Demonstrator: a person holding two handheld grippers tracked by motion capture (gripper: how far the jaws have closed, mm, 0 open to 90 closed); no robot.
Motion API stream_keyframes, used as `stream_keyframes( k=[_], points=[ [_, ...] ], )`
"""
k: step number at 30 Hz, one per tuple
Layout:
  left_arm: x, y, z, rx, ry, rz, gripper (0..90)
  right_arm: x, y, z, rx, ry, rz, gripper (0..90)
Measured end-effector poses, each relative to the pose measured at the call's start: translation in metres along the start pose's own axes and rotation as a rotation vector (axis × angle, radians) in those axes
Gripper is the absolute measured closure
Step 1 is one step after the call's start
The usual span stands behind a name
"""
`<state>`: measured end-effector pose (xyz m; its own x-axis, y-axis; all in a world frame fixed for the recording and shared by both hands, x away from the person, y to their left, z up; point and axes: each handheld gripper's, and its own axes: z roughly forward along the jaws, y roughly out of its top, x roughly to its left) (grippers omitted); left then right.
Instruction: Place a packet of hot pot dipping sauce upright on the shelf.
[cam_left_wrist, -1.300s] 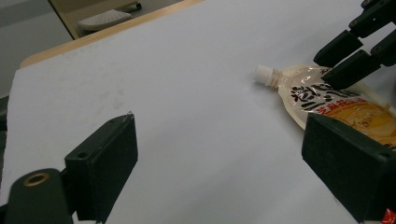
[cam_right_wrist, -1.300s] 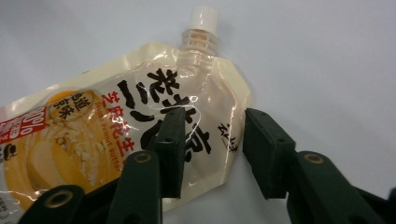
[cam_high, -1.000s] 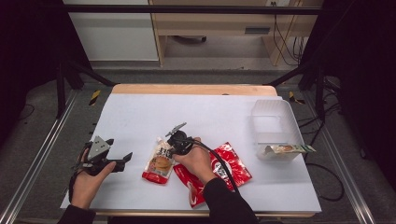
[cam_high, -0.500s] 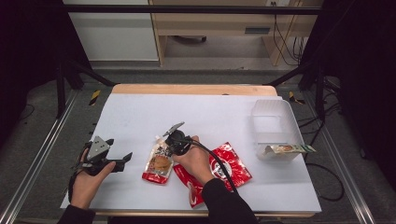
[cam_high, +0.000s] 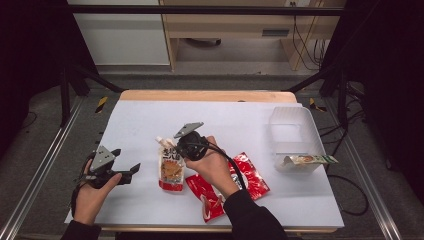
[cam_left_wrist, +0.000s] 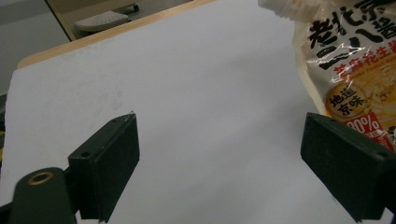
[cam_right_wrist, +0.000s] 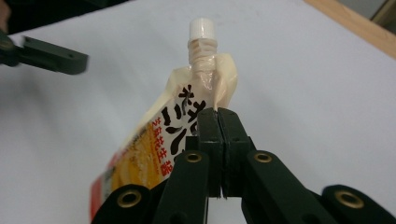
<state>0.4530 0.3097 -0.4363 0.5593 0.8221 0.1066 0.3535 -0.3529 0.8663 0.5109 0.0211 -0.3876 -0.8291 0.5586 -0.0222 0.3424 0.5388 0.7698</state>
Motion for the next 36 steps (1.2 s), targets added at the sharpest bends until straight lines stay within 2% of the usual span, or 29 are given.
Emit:
stream_keyframes(
  k=[3, 5, 9, 13, 19, 25, 27, 30, 32, 36],
  points=[
    [0.0, 0.0, 0.0, -0.002, -0.009, -0.003, 11.9, 0.005, 0.007, -0.008, -0.034, 0.046, -0.021, 90.0],
    [0.001, 0.0, -0.001, -0.006, -0.013, -0.007, 12.3, 0.008, 0.013, -0.011, -0.032, 0.048, -0.048, 90.0],
    [0.001, 0.0, -0.003, -0.02, -0.027, -0.023, 12.4, 0.008, 0.021, -0.017, -0.041, 0.057, -0.066, 90.0],
    [0.0, 0.003, -0.003, -0.031, -0.042, -0.024, 12.9, 0.004, 0.028, -0.028, -0.065, 0.055, -0.086, 90.0],
    [-0.009, 0.012, -0.007, -0.057, -0.087, -0.012, 12.8, -0.012, 0.036, -0.052, -0.098, 0.039, -0.081, 90.0],
    [-0.025, 0.03, -0.01, -0.063, -0.176, 0.023, 11.9, -0.021, 0.03, -0.077, -0.095, 0.038, -0.096, 90.0],
    [-0.029, 0.035, -0.008, -0.051, -0.213, 0.023, 11.4, -0.023, 0.026, -0.084, -0.094, 0.039, -0.099, 90.0],
    [-0.039, 0.045, -0.006, -0.036, -0.245, 0.066, 10.9, -0.026, 0.018, -0.093, -0.088, 0.037, -0.108, 90.0],
    [-0.043, 0.052, -0.004, -0.032, -0.274, 0.063, 10.9, -0.028, 0.013, -0.097, -0.085, 0.035, -0.108, 90.0],
    [-0.056, 0.072, 0.001, 0.004, -0.29, 0.152, 11.4, -0.03, 0.005, -0.104, -0.077, 0.033, -0.11, 90.0]
  ],
)
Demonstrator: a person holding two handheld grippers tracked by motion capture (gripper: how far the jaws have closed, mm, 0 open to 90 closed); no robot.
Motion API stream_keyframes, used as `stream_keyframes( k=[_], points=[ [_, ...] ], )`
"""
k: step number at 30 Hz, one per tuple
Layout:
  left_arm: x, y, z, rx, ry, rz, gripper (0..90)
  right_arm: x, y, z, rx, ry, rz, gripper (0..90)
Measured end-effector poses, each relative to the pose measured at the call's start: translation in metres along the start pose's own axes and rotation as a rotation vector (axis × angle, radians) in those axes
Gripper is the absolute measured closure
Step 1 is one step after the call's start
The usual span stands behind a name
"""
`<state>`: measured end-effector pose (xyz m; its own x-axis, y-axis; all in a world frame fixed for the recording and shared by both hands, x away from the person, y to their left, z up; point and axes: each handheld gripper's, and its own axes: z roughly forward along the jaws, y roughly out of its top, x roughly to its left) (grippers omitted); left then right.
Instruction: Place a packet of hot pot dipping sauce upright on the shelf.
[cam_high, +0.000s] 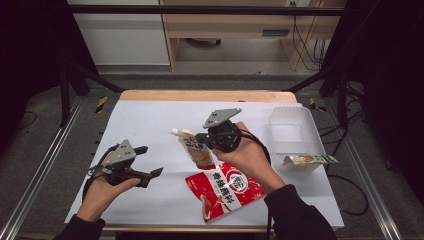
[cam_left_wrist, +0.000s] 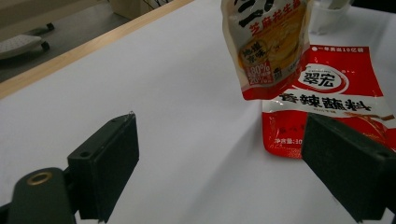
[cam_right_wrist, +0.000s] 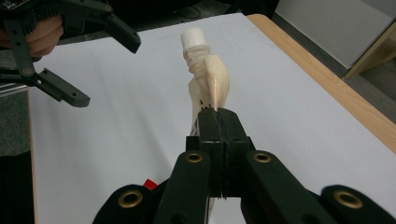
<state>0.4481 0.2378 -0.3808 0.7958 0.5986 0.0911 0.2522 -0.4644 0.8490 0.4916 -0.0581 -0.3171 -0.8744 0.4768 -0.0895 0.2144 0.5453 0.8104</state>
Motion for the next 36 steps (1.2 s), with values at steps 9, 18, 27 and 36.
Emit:
stream_keyframes(
  k=[9, 18, 27, 36],
  points=[
    [-0.004, 0.041, 0.017, 0.012, -0.078, 0.079, 19.6, 0.009, -0.005, -0.01, -0.013, 0.028, -0.03, 90.0],
    [0.008, 0.062, 0.021, -0.017, -0.117, 0.113, 38.2, 0.013, -0.009, -0.012, -0.026, 0.05, -0.023, 90.0],
    [0.007, 0.064, 0.03, -0.007, -0.167, 0.124, 46.5, 0.017, -0.01, -0.011, -0.037, 0.073, -0.022, 90.0],
    [0.007, 0.064, 0.03, -0.021, -0.21, 0.077, 65.7, 0.018, -0.009, -0.011, -0.044, 0.071, -0.016, 90.0]
  ],
)
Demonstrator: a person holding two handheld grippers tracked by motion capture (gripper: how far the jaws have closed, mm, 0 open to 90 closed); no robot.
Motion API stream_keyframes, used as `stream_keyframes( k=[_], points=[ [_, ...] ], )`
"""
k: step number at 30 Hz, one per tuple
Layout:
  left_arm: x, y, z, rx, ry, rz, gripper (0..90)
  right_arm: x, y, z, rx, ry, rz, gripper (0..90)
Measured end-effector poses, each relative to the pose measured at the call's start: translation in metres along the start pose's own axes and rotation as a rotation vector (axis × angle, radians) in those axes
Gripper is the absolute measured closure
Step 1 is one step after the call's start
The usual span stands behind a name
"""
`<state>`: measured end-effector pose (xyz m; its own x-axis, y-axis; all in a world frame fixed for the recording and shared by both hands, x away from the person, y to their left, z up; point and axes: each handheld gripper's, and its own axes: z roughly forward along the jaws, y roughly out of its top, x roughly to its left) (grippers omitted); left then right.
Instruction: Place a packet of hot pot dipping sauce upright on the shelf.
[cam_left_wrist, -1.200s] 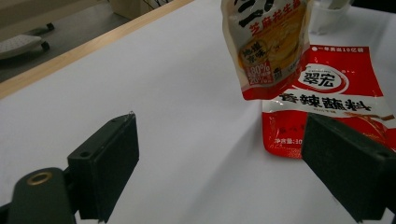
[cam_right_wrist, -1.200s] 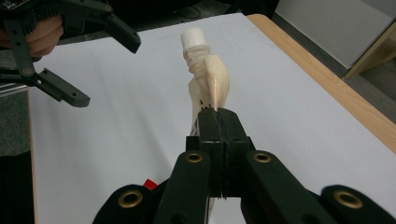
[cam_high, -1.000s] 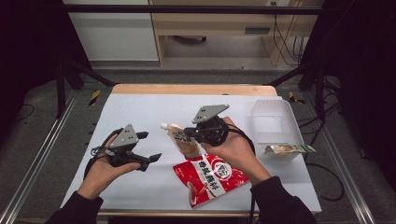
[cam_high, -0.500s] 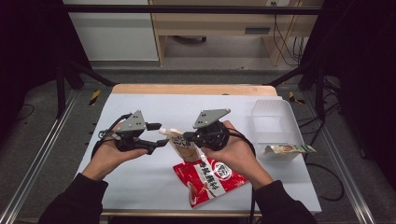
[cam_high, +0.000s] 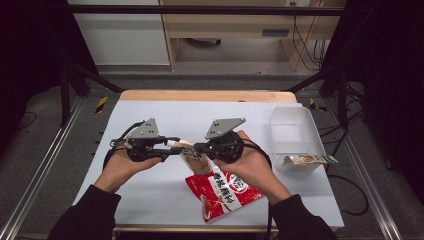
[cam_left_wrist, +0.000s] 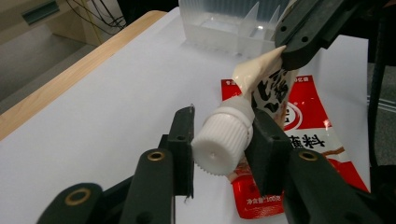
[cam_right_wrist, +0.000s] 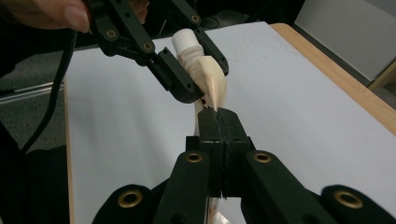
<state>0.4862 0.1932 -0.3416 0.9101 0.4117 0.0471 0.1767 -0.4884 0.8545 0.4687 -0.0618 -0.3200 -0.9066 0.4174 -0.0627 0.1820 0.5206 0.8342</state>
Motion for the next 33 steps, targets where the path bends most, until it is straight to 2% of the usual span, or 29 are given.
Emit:
stream_keyframes(
  k=[6, 10, 16, 22, 26, 29, 33],
  points=[
    [-0.007, 0.009, -0.001, 0.007, 0.012, 0.005, 70.6, -0.002, -0.003, -0.002, 0.005, -0.025, 0.014, 90.0],
    [-0.008, 0.015, -0.001, 0.008, -0.001, 0.001, 71.4, -0.003, -0.004, -0.004, 0.009, -0.038, 0.022, 90.0],
    [-0.013, 0.025, 0.0, 0.049, -0.008, 0.049, 72.4, -0.004, -0.007, -0.006, 0.021, -0.041, 0.022, 89.5],
    [-0.018, 0.031, -0.002, 0.066, -0.021, 0.082, 72.6, -0.003, -0.003, -0.008, 0.064, -0.043, -0.015, 88.1],
    [-0.019, 0.033, -0.004, 0.069, -0.021, 0.089, 72.6, -0.002, 0.001, -0.01, 0.089, -0.037, -0.042, 86.3],
    [-0.02, 0.035, -0.005, 0.071, -0.021, 0.095, 72.7, -0.002, 0.005, -0.01, 0.111, -0.043, -0.066, 84.0],
    [-0.022, 0.039, -0.007, 0.093, -0.012, 0.123, 72.7, -0.003, 0.009, -0.013, 0.138, -0.052, -0.092, 78.2]
  ],
)
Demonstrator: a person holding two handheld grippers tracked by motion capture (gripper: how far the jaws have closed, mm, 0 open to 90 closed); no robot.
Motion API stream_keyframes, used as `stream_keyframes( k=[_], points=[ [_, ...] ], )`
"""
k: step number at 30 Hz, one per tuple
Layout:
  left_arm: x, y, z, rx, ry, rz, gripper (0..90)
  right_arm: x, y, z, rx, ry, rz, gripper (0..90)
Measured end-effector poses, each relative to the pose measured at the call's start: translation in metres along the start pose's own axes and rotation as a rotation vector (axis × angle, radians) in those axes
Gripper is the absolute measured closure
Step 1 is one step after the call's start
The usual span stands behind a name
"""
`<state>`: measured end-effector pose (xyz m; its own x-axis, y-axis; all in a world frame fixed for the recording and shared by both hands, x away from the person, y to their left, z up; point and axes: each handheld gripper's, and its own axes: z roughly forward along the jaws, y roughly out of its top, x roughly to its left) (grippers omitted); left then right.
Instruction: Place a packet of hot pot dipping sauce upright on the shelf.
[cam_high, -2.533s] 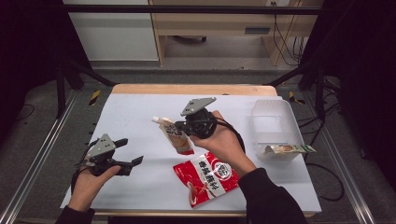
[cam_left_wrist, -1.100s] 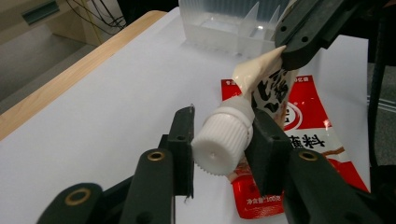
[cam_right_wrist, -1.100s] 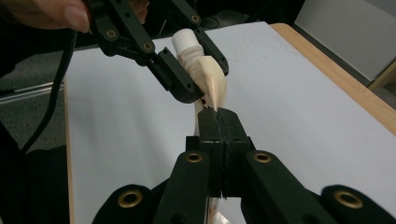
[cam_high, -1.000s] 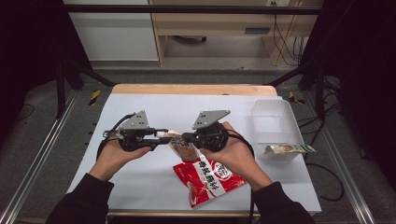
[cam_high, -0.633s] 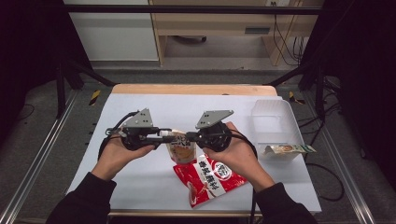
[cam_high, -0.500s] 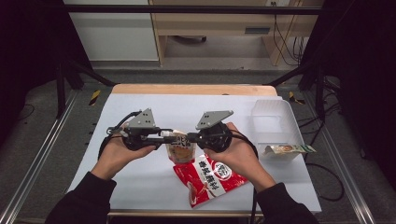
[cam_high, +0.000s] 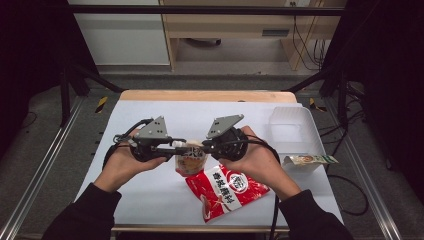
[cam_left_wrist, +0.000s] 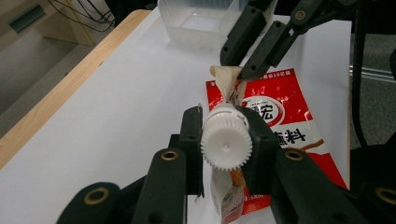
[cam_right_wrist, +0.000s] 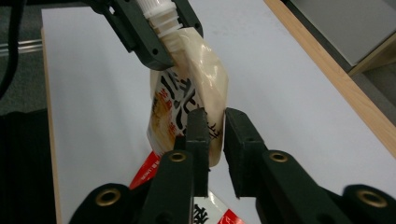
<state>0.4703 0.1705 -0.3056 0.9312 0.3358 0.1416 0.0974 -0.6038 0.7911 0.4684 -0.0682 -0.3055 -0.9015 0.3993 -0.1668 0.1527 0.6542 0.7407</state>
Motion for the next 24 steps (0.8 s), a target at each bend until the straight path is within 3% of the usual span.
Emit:
stream_keyframes(
  k=[7, 13, 16, 19, 24],
  points=[
    [0.002, 0.003, 0.001, 0.014, -0.002, 0.006, 72.7, -0.001, 0.006, -0.004, 0.041, -0.039, -0.078, 61.6],
    [0.0, 0.005, 0.002, 0.02, -0.009, 0.021, 72.8, -0.006, 0.008, -0.003, 0.08, -0.049, -0.088, 48.6],
    [-0.001, 0.005, 0.004, 0.022, -0.014, 0.021, 72.7, -0.007, 0.009, -0.001, 0.128, -0.041, -0.089, 39.2],
    [-0.002, 0.006, 0.005, 0.027, -0.015, 0.03, 72.7, -0.007, 0.011, 0.001, 0.142, -0.025, -0.099, 33.3],
    [-0.003, 0.007, 0.006, 0.022, -0.022, 0.028, 72.7, -0.007, 0.013, 0.004, 0.159, 0.003, -0.098, 31.1]
  ],
)
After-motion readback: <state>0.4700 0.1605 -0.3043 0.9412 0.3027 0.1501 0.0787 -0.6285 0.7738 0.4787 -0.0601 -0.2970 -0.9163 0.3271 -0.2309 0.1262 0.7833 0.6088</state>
